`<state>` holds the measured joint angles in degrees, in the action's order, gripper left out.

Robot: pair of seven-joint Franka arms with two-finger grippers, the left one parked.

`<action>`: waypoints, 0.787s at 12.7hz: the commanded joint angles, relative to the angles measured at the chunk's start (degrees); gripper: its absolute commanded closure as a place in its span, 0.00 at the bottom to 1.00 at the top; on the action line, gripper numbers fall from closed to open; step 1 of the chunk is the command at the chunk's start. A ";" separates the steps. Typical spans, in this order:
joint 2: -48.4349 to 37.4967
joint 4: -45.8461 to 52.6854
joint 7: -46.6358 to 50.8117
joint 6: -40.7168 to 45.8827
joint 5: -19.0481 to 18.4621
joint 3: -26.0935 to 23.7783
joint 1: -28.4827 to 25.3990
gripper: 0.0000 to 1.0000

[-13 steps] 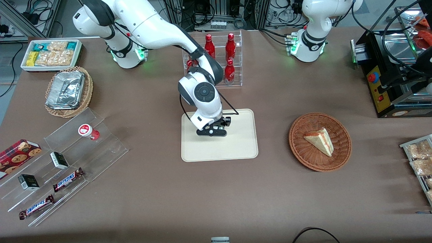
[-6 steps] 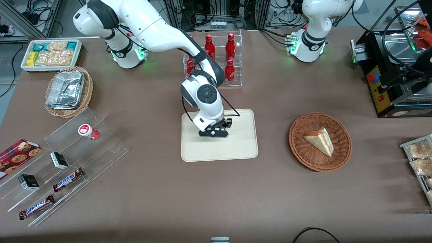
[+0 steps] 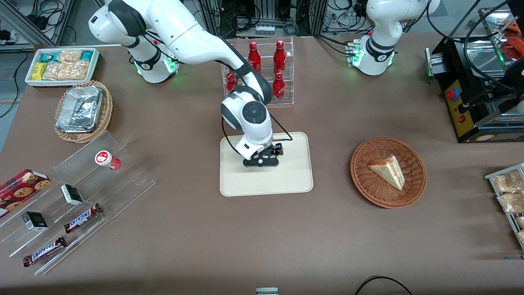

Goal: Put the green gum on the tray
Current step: 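Carry the held canister over the beige tray and lower it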

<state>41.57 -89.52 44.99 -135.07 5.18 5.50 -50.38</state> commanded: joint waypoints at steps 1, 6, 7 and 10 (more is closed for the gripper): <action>1.06 1.63 0.19 -0.37 -0.87 0.56 -0.43 0.00; 0.18 1.54 -0.43 0.51 -0.87 0.56 -0.34 0.00; -0.78 1.19 -0.60 1.04 -0.87 0.56 -0.08 0.00; -4.64 0.93 -2.70 6.03 -0.87 0.56 0.89 0.00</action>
<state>40.21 -88.43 43.74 -133.08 5.11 6.18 -50.22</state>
